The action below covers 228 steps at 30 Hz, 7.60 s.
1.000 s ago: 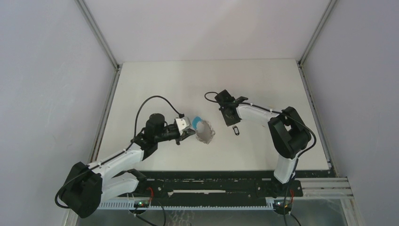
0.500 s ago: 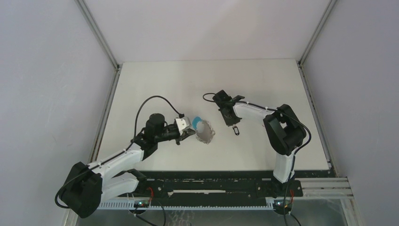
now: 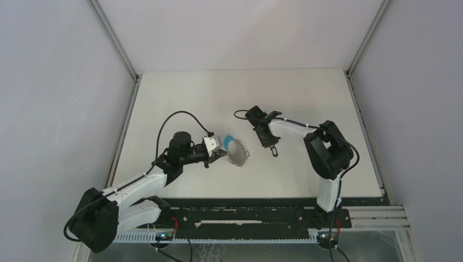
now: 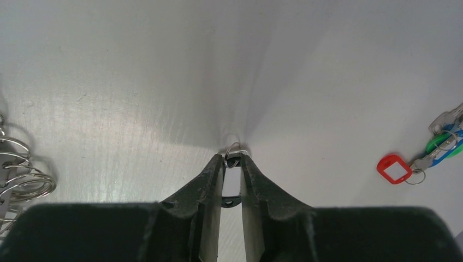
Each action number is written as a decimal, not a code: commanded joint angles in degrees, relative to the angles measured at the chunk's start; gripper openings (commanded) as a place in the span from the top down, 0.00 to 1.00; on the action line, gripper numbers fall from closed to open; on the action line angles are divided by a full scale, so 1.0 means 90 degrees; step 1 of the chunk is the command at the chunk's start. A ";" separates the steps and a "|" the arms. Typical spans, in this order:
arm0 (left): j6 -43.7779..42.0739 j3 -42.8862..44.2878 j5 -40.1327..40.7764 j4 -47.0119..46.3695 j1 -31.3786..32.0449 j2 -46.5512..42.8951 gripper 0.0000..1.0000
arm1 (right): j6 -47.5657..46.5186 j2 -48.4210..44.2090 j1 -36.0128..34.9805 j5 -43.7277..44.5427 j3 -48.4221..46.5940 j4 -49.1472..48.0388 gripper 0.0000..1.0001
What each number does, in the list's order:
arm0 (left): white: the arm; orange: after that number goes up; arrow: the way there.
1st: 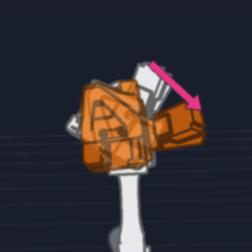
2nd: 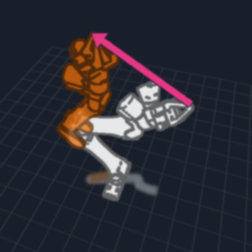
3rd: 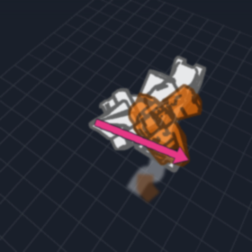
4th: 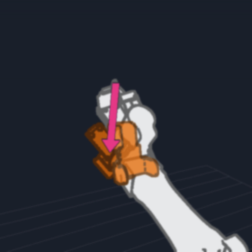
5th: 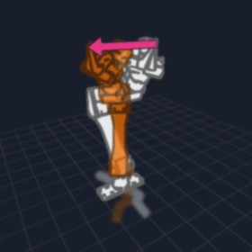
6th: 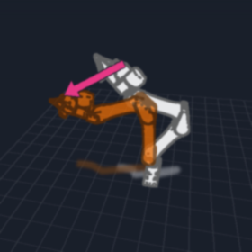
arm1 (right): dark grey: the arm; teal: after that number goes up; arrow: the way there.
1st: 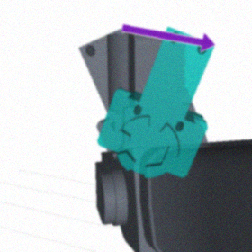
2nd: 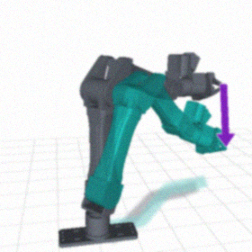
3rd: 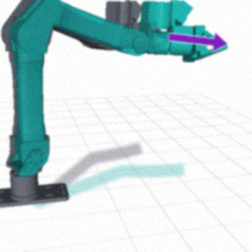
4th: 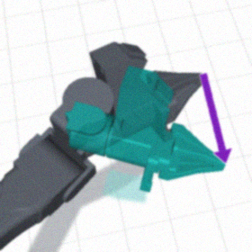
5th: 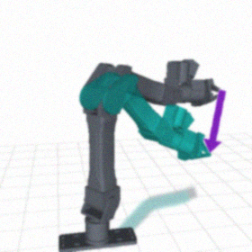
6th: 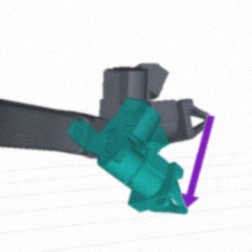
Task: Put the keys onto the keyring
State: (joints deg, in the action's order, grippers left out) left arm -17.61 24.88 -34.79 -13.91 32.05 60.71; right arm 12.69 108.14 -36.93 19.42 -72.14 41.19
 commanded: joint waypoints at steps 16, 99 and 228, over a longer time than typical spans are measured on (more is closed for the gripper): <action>-0.0020 0.0293 -0.0202 -0.0183 -0.0026 -0.0104 1.00 | -0.0037 0.0114 -0.0101 0.0419 -0.0305 0.0130 0.94; -0.1358 0.0498 -0.1086 0.0672 0.0031 -0.0609 1.00 | -0.6460 -0.3441 -0.0146 -0.8483 0.1870 -0.2735 1.00; 0.0172 0.0269 -0.1019 -0.0709 0.0033 -0.0377 1.00 | -0.6214 -0.3395 -0.1205 -0.6276 0.1564 -0.2392 1.00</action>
State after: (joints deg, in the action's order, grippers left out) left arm -20.05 25.63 -46.17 -12.32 32.23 57.89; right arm -41.87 80.16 -46.41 -40.45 -57.82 19.14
